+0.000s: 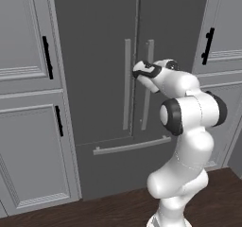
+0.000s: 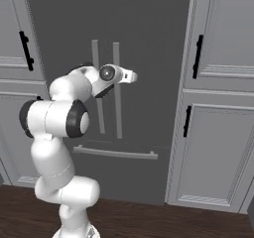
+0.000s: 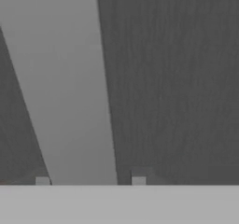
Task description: Take the strawberry from the fridge and place it on top of the pancake, located on the dining counter.
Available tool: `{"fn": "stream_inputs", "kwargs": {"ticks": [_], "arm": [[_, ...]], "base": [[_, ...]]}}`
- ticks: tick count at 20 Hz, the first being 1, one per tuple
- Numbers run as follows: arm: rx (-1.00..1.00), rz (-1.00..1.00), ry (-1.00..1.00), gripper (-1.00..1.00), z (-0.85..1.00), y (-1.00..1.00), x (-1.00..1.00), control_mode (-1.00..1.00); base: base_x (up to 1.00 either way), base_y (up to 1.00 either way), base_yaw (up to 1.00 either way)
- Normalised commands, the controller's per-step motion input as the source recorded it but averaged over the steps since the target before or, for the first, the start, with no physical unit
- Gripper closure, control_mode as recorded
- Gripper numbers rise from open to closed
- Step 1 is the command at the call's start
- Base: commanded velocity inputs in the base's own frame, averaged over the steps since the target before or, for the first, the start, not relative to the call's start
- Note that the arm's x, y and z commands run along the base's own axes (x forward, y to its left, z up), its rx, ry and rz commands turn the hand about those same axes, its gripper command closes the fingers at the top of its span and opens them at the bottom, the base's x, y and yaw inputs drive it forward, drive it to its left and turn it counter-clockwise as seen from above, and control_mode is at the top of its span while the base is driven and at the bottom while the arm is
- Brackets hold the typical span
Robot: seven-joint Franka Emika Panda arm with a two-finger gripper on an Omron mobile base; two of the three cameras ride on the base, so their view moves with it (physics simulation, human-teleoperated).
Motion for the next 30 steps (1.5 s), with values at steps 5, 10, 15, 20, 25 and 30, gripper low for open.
{"fn": "stream_inputs", "kwargs": {"ticks": [5, 10, 15, 20, 25, 30], "arm": [[0.08, -0.08, 0.01, 1.0, 0.01, -0.8, -0.81, -1.0], [0.09, -0.05, 0.03, 1.0, 0.0, -1.0, -0.65, -1.0], [0.05, -0.03, 0.12, 1.0, 0.13, -0.94, -0.58, -1.0], [0.06, -0.05, 0.13, 1.0, 0.08, -0.92, -0.68, -1.0], [0.08, -0.05, 0.06, -1.0, 0.0, -0.89, -0.7, -1.0], [0.07, -0.01, 0.1, -1.0, 0.0, -0.92, -0.52, -1.0]], "base": [[0.0, 0.0, 0.0], [0.0, 0.0, 0.0], [0.0, 0.0, 0.0], [0.0, 0.0, 0.0], [0.0, 0.0, 0.0], [0.0, 0.0, 0.0]]}}
